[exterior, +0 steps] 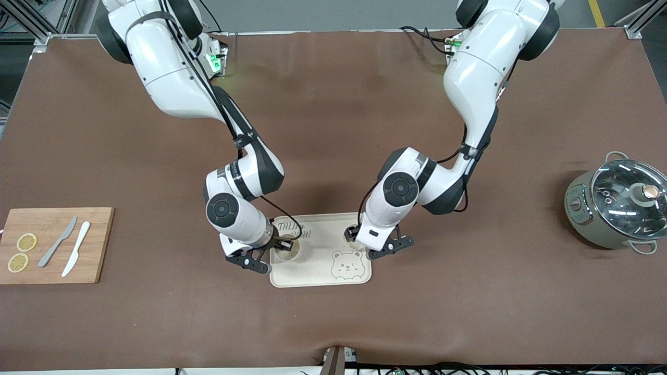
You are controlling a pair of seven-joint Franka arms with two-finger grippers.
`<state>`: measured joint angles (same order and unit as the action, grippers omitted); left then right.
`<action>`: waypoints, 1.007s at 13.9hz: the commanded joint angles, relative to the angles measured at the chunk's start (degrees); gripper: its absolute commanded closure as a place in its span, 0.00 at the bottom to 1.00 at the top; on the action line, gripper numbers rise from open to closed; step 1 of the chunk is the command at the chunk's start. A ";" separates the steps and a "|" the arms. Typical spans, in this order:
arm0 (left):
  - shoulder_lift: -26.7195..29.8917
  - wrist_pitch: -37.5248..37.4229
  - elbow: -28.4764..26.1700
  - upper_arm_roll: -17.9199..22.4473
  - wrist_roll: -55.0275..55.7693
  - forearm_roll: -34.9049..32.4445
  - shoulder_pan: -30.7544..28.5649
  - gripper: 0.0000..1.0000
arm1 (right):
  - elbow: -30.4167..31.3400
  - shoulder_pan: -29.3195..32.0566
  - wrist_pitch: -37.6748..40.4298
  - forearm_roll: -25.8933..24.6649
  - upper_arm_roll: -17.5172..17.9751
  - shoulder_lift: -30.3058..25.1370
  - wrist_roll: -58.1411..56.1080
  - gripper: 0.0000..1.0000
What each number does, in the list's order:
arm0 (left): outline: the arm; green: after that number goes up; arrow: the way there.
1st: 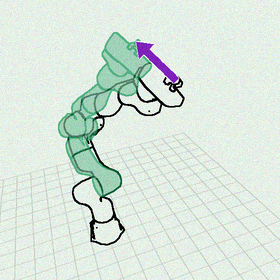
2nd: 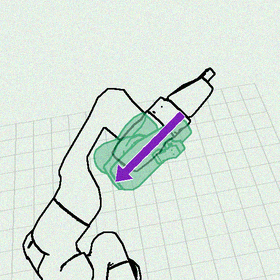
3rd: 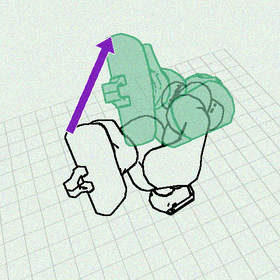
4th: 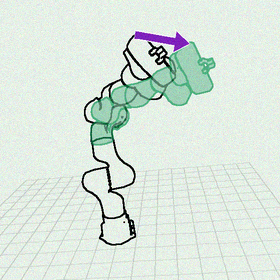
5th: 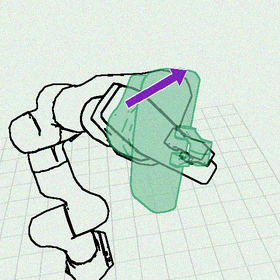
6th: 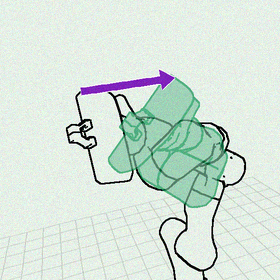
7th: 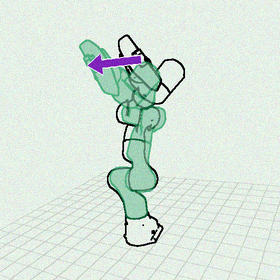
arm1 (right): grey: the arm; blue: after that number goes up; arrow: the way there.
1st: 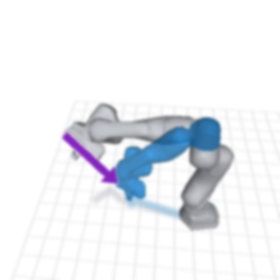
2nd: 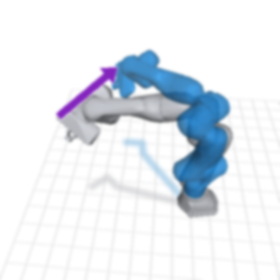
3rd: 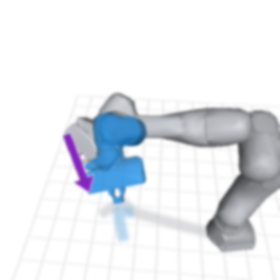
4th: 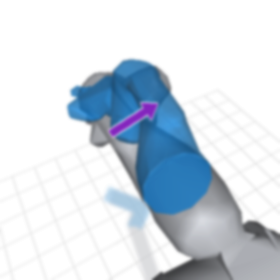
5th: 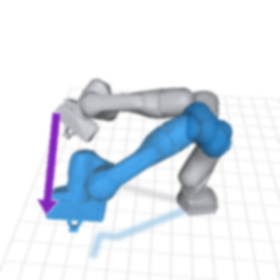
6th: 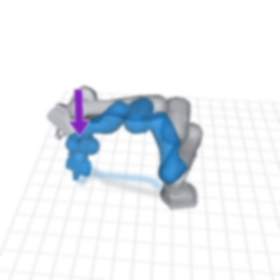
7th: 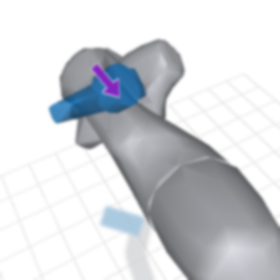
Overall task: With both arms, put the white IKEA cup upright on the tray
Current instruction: 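Carry the cups onto the tray with the right gripper and the left gripper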
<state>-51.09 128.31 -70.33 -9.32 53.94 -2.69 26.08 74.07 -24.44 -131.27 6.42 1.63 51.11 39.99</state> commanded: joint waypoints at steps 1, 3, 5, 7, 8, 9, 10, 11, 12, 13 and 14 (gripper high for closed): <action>2.04 -3.32 0.11 1.49 -2.95 0.23 0.03 0.00 | -0.77 -0.17 0.14 -3.08 -0.31 0.22 1.41 1.00; 3.36 -6.39 0.11 1.94 -5.94 0.23 -0.06 0.00 | -0.77 -0.08 0.14 -3.17 -0.31 0.22 1.41 1.00; 5.29 -8.51 0.11 4.13 -8.48 0.14 0.46 0.00 | -0.77 0.36 0.14 -2.65 -0.22 0.22 1.50 0.01; 7.23 -8.69 -0.25 4.31 -10.34 -2.74 0.47 0.00 | -0.86 0.54 0.49 -2.56 -0.14 -0.31 1.50 0.00; 7.50 -8.69 -0.33 4.23 -10.43 -4.76 0.29 0.00 | -0.95 0.54 1.01 -2.12 -0.05 -1.01 1.50 0.00; 8.02 -8.69 -0.51 4.05 -10.61 -6.52 -0.06 0.00 | -0.95 0.36 1.37 -1.94 -0.05 -2.06 1.41 0.00; 8.81 -9.04 -1.12 4.14 -11.74 -7.41 -0.41 0.00 | -0.86 0.45 2.76 -2.03 0.04 -2.94 1.76 0.00; 9.51 -10.17 -1.30 4.22 -14.01 -7.42 -0.76 0.00 | -1.21 0.36 6.87 -2.03 0.04 -5.21 1.76 0.00; 10.04 -11.66 -1.30 4.22 -16.39 -7.33 -1.72 0.00 | -1.30 0.36 11.08 -2.03 0.04 -7.67 1.68 0.00; 11.18 -13.25 -1.30 4.14 -18.15 -7.33 -2.69 0.00 | -1.30 0.62 15.48 -2.03 -0.05 -11.09 1.41 0.00; 12.24 -15.26 -1.47 4.14 -19.65 -7.33 -3.39 0.00 | -1.30 1.32 20.57 -2.03 -0.05 -14.86 1.06 0.00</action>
<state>-42.49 116.19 -69.58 -5.09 37.34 -8.89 24.27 70.63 -24.28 -118.58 4.40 1.17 44.63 40.53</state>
